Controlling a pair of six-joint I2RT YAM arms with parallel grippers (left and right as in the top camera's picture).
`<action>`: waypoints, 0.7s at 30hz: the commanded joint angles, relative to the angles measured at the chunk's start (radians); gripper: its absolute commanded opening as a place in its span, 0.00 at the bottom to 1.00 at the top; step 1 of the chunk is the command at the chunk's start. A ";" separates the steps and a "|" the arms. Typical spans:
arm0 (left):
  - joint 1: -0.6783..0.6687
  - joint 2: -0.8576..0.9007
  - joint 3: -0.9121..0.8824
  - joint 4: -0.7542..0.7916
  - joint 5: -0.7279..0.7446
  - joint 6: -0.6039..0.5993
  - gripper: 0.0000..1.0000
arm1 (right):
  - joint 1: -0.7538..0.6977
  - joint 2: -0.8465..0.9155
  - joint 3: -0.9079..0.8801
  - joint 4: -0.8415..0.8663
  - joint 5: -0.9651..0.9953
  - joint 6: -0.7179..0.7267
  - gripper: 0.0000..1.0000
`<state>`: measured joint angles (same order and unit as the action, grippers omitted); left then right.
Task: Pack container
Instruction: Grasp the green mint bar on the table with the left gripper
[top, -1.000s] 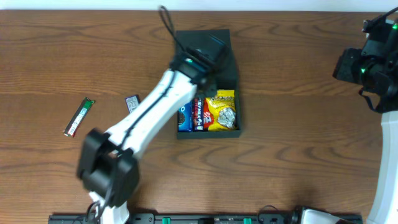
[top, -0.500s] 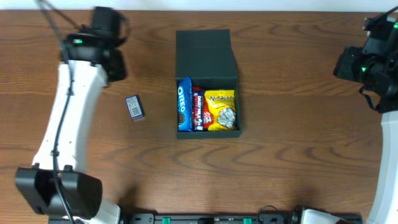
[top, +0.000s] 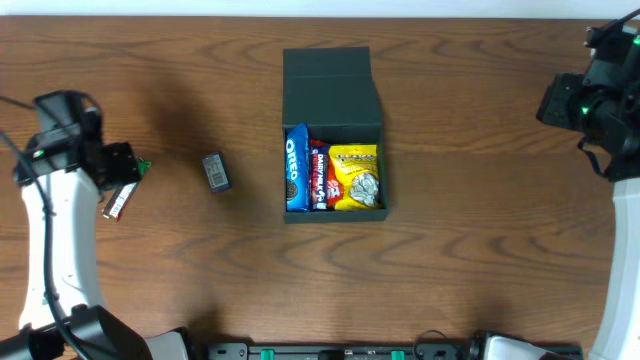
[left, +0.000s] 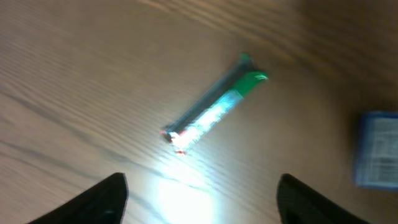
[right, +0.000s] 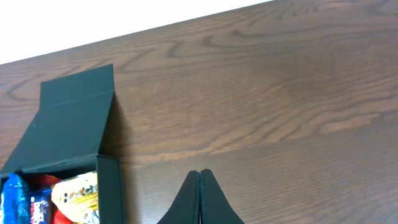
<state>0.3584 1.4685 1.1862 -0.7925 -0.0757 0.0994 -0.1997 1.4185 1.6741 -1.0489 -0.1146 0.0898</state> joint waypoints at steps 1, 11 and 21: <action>0.061 0.001 -0.016 0.037 0.085 0.223 0.97 | -0.004 -0.002 0.000 0.003 -0.002 -0.016 0.01; 0.121 0.192 -0.020 0.100 0.261 0.534 0.95 | -0.004 -0.002 0.000 0.000 -0.002 -0.016 0.02; 0.126 0.344 -0.020 0.159 0.251 0.631 0.95 | -0.004 -0.002 0.000 -0.001 -0.002 0.000 0.02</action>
<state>0.4770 1.7763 1.1709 -0.6415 0.1619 0.6811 -0.1997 1.4189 1.6741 -1.0500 -0.1150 0.0906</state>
